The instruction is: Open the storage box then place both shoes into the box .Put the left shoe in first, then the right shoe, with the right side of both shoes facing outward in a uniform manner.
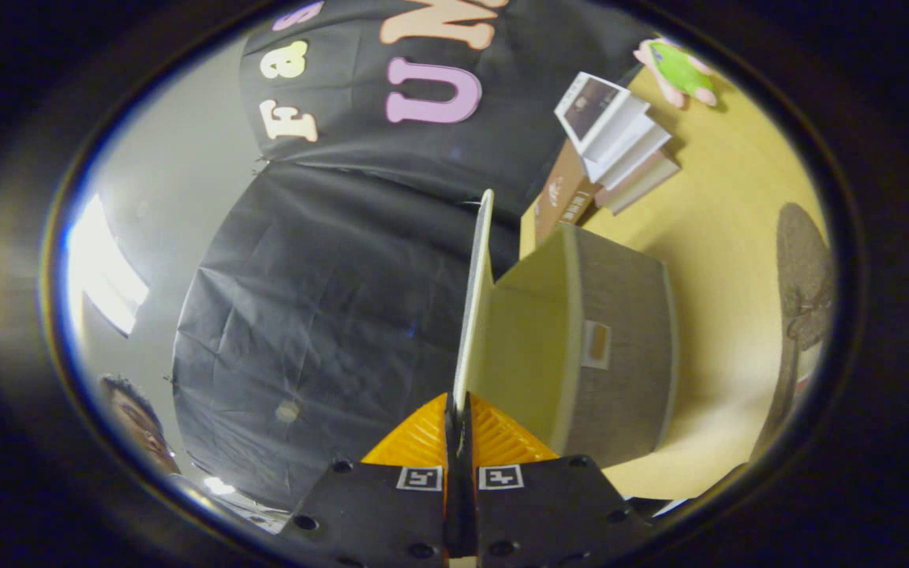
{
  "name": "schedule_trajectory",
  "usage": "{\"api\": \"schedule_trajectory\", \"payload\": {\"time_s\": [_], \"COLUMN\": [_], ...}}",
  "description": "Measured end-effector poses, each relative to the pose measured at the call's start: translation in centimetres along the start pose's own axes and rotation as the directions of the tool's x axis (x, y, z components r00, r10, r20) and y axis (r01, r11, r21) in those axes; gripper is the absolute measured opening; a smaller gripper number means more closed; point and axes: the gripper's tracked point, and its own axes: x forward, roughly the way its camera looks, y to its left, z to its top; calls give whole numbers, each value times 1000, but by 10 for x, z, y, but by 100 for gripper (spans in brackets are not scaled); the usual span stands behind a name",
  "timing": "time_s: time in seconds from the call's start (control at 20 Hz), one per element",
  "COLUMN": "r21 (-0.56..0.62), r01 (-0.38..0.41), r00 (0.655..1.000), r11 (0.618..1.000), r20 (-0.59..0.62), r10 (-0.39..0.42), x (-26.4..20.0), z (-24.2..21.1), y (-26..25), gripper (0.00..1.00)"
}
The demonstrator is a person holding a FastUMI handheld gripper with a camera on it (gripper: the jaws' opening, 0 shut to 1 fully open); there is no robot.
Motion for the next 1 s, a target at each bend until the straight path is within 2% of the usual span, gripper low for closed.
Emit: {"api": "schedule_trajectory", "payload": {"time_s": [0.35,0.55,0.75,1.0], "r21": [-156,-311,-408,-460], "r01": [-24,-10,-4,10], "r00": [999,999,995,989], "r11": [987,950,913,888], "r20": [-33,-52,-93,-126], "r10": [19,-6,-37,-76], "x": [54,112,163,218], "z": [-12,-36,-74,-110], "y": [90,127,134,126], "gripper": [3,3,3,3]}}
